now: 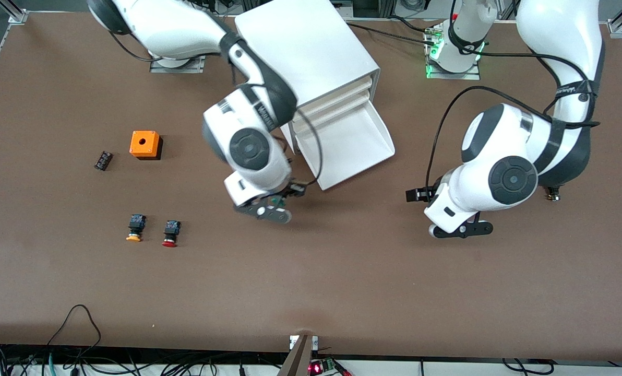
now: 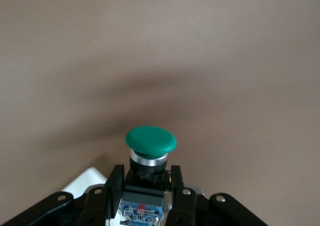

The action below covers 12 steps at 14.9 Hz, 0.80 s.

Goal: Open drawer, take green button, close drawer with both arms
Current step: 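Carry the green button out while the left gripper reaches the drawer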

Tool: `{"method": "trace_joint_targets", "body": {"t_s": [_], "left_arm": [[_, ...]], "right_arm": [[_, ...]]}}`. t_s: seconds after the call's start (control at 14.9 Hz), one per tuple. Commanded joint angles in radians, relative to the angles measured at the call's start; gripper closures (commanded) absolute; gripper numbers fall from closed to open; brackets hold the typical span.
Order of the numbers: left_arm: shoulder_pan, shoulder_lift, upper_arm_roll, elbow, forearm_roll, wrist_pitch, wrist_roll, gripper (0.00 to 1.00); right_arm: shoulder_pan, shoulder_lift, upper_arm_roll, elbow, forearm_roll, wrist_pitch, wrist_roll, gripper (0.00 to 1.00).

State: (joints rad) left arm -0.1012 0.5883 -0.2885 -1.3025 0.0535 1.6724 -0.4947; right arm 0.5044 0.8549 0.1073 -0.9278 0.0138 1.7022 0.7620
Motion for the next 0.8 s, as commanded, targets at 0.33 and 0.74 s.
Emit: {"method": "trace_joint_targets", "body": {"t_s": [0.33, 0.74], "left_arm": [[-0.115, -0.018, 0.006, -0.246, -0.003, 0.339, -0.248, 0.00], [-0.153, -0.031, 0.006, -0.461, 0.002, 0.610, -0.383, 0.00]], "right_arm": [[-0.223, -0.013, 0.009, -0.091, 0.009, 0.042, -0.422, 1.00], [-0.297, 0.001, 0.008, -0.207, -0.005, 0.178, -0.527, 1.00]]}}
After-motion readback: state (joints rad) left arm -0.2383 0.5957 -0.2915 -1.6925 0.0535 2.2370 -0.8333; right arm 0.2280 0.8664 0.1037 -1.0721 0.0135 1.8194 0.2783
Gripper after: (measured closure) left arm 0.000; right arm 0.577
